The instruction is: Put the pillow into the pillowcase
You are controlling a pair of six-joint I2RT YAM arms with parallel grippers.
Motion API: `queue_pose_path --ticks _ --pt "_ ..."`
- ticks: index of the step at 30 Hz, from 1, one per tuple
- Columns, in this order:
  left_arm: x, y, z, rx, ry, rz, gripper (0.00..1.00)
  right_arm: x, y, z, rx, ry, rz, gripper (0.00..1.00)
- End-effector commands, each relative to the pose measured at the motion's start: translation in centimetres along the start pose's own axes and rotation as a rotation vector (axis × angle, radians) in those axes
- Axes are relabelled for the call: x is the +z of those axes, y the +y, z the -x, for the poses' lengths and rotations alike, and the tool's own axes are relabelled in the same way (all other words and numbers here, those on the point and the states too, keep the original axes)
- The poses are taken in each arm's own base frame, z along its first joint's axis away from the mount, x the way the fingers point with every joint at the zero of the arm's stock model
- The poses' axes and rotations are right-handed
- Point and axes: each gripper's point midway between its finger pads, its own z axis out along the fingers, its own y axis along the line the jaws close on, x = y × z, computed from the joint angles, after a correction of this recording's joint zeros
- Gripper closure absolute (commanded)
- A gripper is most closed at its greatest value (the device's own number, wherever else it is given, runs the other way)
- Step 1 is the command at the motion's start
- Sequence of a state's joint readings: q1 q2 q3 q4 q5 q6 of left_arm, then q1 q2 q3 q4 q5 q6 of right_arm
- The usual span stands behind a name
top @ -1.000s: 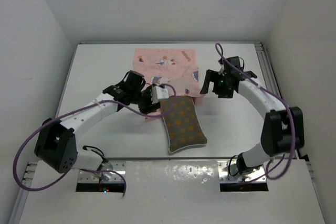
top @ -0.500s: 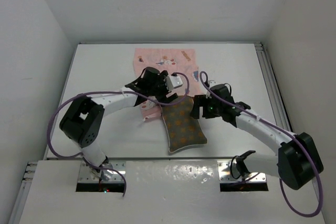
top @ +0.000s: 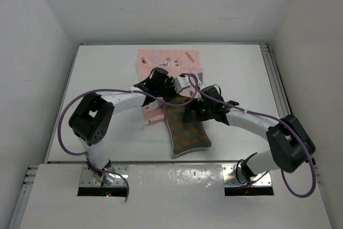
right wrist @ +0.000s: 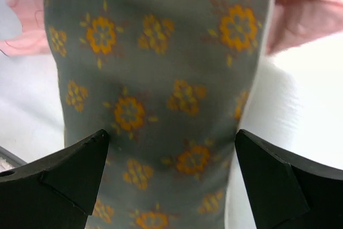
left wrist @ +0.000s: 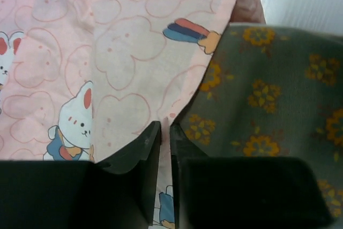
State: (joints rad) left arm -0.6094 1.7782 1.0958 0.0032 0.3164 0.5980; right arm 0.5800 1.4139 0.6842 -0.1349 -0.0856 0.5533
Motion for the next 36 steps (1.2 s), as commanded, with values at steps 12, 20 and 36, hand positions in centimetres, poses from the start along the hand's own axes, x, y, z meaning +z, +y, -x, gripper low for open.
queue_pose_path --ticks 12,20,36 --pt "-1.8 0.5 4.0 0.006 -0.075 -0.012 1.0 2.1 2.4 2.9 0.064 -0.069 0.124 1.0" --pt "-4.1 -1.2 6.4 0.019 -0.089 -0.146 1.0 -1.4 5.7 9.3 0.002 -0.263 0.242 1.0" --pt "-9.4 -2.4 12.4 -0.136 -0.219 -0.326 1.0 -5.2 5.1 18.8 0.178 -0.661 0.299 1.0"
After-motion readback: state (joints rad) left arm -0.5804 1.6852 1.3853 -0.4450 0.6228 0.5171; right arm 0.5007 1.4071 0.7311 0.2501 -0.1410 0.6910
